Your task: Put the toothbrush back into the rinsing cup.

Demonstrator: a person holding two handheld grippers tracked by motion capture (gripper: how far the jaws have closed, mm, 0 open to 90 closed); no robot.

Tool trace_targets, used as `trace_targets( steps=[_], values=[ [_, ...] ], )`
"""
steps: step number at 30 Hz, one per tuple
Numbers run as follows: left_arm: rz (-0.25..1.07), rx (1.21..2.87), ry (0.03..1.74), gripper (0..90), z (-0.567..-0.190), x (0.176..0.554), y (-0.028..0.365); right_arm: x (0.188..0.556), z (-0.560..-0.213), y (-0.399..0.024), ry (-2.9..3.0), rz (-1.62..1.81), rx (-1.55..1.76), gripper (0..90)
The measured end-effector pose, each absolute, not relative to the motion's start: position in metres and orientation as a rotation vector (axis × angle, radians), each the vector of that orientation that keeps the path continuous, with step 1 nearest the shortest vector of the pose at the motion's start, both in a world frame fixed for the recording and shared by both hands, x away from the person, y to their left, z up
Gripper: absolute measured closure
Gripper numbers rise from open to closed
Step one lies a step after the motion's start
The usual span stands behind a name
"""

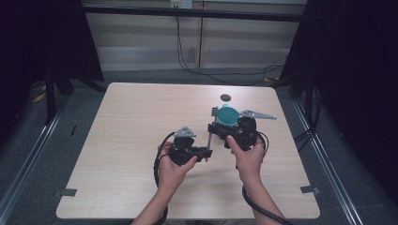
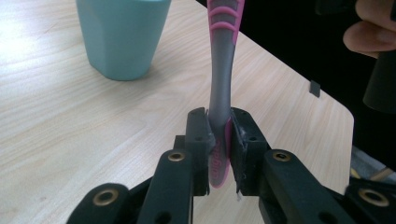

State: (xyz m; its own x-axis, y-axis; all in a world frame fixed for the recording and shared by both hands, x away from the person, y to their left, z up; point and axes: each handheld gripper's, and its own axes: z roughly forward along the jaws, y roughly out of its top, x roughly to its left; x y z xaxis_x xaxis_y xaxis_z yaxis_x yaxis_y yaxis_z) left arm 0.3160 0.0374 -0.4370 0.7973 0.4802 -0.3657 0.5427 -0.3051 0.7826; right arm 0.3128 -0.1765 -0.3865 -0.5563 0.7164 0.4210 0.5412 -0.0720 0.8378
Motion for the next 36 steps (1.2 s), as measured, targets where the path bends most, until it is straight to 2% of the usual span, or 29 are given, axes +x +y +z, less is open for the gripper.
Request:
trace_targets(
  steps=[6,7,10,11,14,24,36],
  values=[
    [-0.063,1.951,0.749,78.3,-0.437,0.315,0.036,0.313,-0.384,-0.172,2.047,1.726,1.380,80.8],
    [-0.051,1.960,0.753,74.6,-0.436,0.315,0.035,0.314,-0.383,-0.171,2.054,1.744,1.379,81.3],
    [0.031,1.966,0.751,45.4,-0.436,0.316,0.038,0.314,-0.378,-0.171,2.053,1.687,1.334,81.4],
    [0.062,1.981,0.745,39.7,-0.437,0.317,0.041,0.314,-0.377,-0.172,2.048,1.697,1.332,81.4],
    [0.078,1.996,0.760,31.1,-0.440,0.318,0.048,0.316,-0.373,-0.176,2.030,1.695,1.326,81.4],
    [0.148,2.092,0.793,25.2,-0.460,0.318,0.075,0.320,-0.364,-0.189,1.985,1.686,1.305,81.3],
    [0.183,2.164,0.835,23.4,-0.483,0.317,0.104,0.329,-0.355,-0.202,1.945,1.669,1.301,81.3]
  ],
)
